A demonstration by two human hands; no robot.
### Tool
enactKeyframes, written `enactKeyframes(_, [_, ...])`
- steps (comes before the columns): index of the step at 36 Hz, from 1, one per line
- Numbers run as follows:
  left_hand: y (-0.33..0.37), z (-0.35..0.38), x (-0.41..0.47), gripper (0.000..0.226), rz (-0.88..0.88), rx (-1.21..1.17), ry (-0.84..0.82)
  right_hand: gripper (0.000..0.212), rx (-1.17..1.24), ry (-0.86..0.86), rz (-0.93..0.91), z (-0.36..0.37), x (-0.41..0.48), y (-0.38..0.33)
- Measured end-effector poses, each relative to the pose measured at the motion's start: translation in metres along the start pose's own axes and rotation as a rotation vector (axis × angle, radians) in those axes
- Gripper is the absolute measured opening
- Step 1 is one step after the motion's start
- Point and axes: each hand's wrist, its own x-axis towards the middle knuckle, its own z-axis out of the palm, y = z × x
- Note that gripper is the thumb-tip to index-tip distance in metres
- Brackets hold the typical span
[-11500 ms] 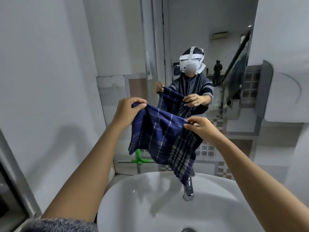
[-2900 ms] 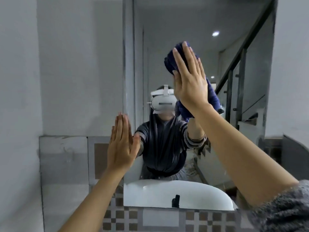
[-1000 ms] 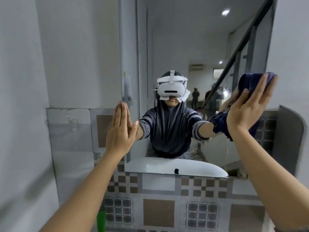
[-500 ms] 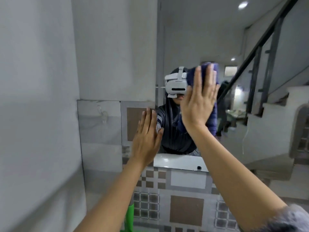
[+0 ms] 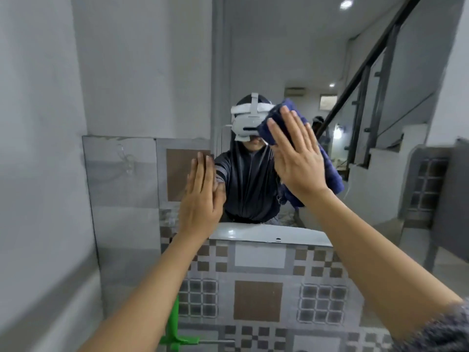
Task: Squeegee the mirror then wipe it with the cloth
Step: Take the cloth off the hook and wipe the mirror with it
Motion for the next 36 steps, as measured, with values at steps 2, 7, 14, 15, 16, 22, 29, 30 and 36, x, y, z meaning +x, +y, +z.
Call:
enactKeyframes(2, [0.003,0.002,0.000,0.060,-0.011,0.016,0.013,0.051,0.005,0.038,0.094,-0.010,-0.016,0.026])
enactKeyframes(7, [0.009,0.003,0.000,0.058,-0.031,0.078,0.020,0.042,0.034,0.157,0.379,-0.039,-0.059,0.086])
enactKeyframes(14, [0.016,0.002,-0.002,0.059,-0.085,0.104,0.041,0.046,0.205,0.235,0.680,-0.053,-0.091,0.098])
enactKeyframes(15, [0.016,0.001,-0.003,0.059,-0.087,0.098,0.043,0.045,0.186,0.265,0.712,-0.053,-0.090,0.095])
enactKeyframes(16, [0.016,0.000,-0.005,0.058,-0.080,0.093,0.042,0.045,0.166,0.301,0.763,-0.052,-0.089,0.091])
enactKeyframes(22, [0.001,0.000,-0.012,0.059,0.000,0.084,-0.004,0.047,0.102,0.460,1.016,-0.035,-0.074,0.060])
enactKeyframes(29, [-0.014,-0.009,-0.020,0.057,0.068,0.069,-0.084,0.043,0.072,0.443,0.822,-0.003,-0.050,-0.005])
enactKeyframes(30, [-0.016,-0.010,-0.020,0.057,0.066,0.075,-0.098,0.042,0.076,0.436,0.788,0.002,-0.044,-0.016])
enactKeyframes(36, [-0.021,-0.018,-0.019,0.059,0.088,0.083,-0.131,0.042,0.075,0.265,0.531,0.026,-0.019,-0.071])
